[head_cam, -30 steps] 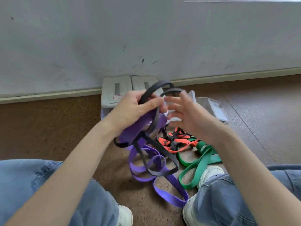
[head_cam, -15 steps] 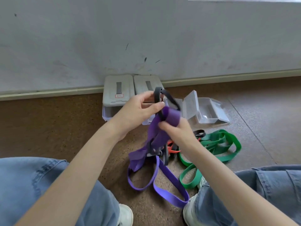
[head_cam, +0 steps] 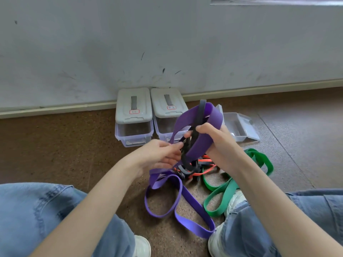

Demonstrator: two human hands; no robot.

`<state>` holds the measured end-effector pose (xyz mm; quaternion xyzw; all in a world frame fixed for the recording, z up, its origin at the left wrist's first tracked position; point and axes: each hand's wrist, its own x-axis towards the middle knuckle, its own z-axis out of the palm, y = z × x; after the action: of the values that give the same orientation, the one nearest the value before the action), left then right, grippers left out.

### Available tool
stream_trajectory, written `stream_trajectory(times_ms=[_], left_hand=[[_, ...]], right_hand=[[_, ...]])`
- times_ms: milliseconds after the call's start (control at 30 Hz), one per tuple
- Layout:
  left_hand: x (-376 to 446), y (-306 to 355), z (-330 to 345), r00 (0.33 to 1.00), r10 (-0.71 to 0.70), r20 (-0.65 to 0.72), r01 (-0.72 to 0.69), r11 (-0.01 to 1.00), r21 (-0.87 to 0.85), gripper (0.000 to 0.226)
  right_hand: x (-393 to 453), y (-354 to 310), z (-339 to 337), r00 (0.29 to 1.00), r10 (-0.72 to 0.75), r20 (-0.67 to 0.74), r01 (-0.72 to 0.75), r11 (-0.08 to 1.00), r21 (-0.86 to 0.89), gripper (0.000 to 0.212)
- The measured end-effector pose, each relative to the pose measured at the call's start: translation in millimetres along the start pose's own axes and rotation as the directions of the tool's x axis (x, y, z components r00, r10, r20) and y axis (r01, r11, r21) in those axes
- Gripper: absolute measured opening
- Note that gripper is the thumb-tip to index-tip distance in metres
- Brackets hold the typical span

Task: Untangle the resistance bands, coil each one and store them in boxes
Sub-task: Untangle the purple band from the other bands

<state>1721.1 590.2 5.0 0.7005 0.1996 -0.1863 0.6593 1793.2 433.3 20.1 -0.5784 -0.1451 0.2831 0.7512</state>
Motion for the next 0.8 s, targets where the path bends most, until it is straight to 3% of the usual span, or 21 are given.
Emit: stream_trajectory(times_ms=[67, 133, 233, 333, 433, 533, 600, 633, 700, 767, 800], left_hand=[[2.3, -3.5, 8.3, 0.999, -0.037, -0.009, 0.037, 0.997, 0.073, 0.040], [2.6, -4.1, 11.3, 0.999, -0.030, 0.018, 0.028, 0.996, 0.086, 0.030], [1.9, 2.1, 5.1, 1.000, -0.006, -0.014, 0.005, 0.995, -0.096, 0.008], [-2.5, 10.9, -7.8, 0.994, 0.076, -0.084, -0.097, 0.952, -0.290, 0.010], [-11.8, 21.9, -24.4, 0.948, 0.317, -0.023, -0.273, 0.774, -0.571, 0.016], [-21.3, 31.2, -37.3, 0.831, 0.556, -0.023, -0.393, 0.556, -0.733, 0.017], [-22.4, 32.4, -42.1, 0.819, 0.573, 0.004, -0.370, 0.533, -0.761, 0.029], [-20.0, 29.8, -43.8, 0.855, 0.517, 0.036, -0.351, 0.630, -0.693, 0.034], [-14.0, 21.2, -42.8, 0.954, 0.271, 0.132, -0.223, 0.929, -0.295, 0.047], [-10.9, 11.2, -34.7, 0.981, -0.019, 0.194, 0.003, 0.997, 0.083, 0.063], [-8.9, 7.2, -30.9, 0.971, -0.105, 0.213, 0.075, 0.987, 0.146, 0.066]], right_hand=[[-0.2, 0.1, 2.4, 0.999, -0.004, 0.041, 0.006, 0.999, -0.034, 0.019], [0.2, 0.8, 3.0, 0.998, 0.022, 0.054, -0.015, 0.993, -0.117, 0.024], [2.4, 2.1, -3.1, 0.997, 0.065, 0.039, -0.053, 0.965, -0.257, 0.019], [5.3, 6.1, -11.3, 0.988, 0.146, 0.054, -0.131, 0.966, -0.223, 0.022], [8.5, 11.2, -19.9, 0.973, 0.230, -0.033, -0.230, 0.973, -0.012, 0.026], [10.6, 16.2, -24.5, 0.944, 0.297, -0.147, -0.277, 0.951, 0.138, 0.029], [11.6, 17.3, -24.8, 0.936, 0.295, -0.193, -0.278, 0.954, 0.112, 0.033], [12.0, 17.0, -24.9, 0.940, 0.278, -0.195, -0.268, 0.960, 0.081, 0.031], [12.2, 15.2, -24.9, 0.961, 0.226, -0.158, -0.224, 0.974, 0.031, 0.027], [11.5, 13.2, -22.9, 0.978, 0.174, -0.114, -0.173, 0.985, 0.019, 0.023], [11.3, 12.7, -21.5, 0.983, 0.153, -0.100, -0.153, 0.988, 0.013, 0.025]])
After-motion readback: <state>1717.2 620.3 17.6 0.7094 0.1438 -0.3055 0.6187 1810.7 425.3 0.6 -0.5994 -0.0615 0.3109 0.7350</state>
